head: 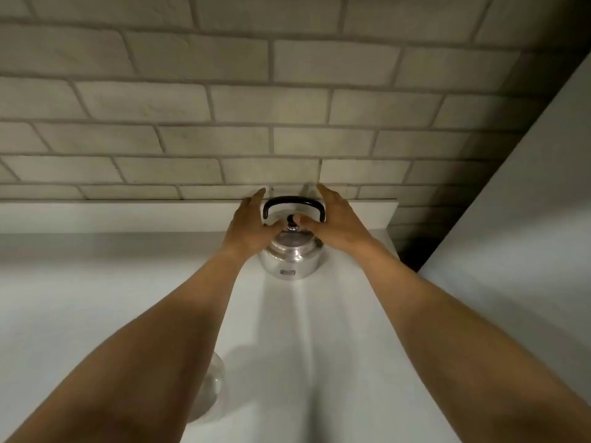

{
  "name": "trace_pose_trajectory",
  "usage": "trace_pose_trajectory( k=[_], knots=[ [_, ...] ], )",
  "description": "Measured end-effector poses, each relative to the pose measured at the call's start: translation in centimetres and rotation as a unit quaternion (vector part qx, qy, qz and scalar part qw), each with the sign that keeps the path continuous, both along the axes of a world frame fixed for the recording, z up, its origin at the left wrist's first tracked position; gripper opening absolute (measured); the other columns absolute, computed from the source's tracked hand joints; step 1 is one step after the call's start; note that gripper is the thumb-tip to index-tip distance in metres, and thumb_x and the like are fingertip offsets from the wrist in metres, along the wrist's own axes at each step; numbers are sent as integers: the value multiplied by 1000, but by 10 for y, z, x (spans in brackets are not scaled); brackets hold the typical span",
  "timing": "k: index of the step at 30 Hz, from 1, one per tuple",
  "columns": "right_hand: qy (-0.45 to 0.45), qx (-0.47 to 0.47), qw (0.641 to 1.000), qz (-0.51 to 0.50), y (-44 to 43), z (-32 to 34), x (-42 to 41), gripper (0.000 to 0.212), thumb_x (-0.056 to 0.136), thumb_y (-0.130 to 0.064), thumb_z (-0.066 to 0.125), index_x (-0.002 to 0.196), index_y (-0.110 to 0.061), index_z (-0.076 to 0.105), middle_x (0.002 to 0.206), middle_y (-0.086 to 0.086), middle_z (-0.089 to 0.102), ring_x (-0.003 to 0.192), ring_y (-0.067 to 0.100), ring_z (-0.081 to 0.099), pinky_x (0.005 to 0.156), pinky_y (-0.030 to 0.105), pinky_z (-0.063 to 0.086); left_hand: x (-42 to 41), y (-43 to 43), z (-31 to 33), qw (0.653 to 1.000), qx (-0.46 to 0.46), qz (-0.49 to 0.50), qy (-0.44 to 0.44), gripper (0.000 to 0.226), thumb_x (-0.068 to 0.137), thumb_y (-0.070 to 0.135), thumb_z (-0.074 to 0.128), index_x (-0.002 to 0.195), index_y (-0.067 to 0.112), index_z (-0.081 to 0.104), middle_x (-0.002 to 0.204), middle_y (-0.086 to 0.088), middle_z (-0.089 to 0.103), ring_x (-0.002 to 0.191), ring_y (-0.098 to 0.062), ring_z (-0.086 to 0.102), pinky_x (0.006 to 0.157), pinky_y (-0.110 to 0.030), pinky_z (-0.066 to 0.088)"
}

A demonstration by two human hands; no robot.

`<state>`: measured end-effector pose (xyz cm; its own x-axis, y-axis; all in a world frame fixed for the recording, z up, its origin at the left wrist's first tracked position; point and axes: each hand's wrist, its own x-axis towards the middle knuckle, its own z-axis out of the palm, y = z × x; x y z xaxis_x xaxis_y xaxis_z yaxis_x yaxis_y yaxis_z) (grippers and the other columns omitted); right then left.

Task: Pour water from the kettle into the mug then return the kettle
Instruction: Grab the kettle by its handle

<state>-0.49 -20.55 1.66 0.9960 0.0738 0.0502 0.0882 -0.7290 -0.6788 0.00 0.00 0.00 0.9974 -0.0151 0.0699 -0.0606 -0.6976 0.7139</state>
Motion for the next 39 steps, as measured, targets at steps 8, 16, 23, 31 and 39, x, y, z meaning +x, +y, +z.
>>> trace_pose_trajectory(
  k=[8,16,23,31,39],
  knots=[
    [-28,26,997,73,1,-12,20,55,93,-42,71,144,-29,56,113,-9,66,99,6,64,97,33,53,12,3,-9,998,-19,-17,-55,30,104,21,57,134,21,63,116,-4,73,104,-27,71,92,-37,56],
    [-55,35,992,112,8,2,10,27,99,-34,61,124,-33,72,109,-11,73,101,2,65,88,20,50,0,4,-2,998,-12,-44,-37,26,104,21,59,128,18,67,110,-3,75,96,-24,70,80,-24,44],
    [-79,30,993,83,4,28,-37,25,96,-49,62,110,-33,75,98,-14,74,90,-2,66,76,17,47,-52,-3,28,997,-29,-55,-37,22,105,25,57,124,19,67,104,-4,73,92,-24,68,71,-25,46],
    [-136,29,988,65,1,65,-125,26,96,-48,67,104,-26,78,90,-13,76,85,4,68,73,19,50,-144,6,59,989,-38,-87,-111,45,99,29,68,140,19,55,126,-2,65,104,-16,66,90,-29,53],
    [-149,31,987,54,-11,83,-181,21,94,-47,71,103,-30,78,84,-24,73,81,-10,65,69,4,41,-254,16,33,962,57,-113,-244,46,98,50,63,136,27,56,138,4,51,118,-19,54,81,-32,52]
  ],
)
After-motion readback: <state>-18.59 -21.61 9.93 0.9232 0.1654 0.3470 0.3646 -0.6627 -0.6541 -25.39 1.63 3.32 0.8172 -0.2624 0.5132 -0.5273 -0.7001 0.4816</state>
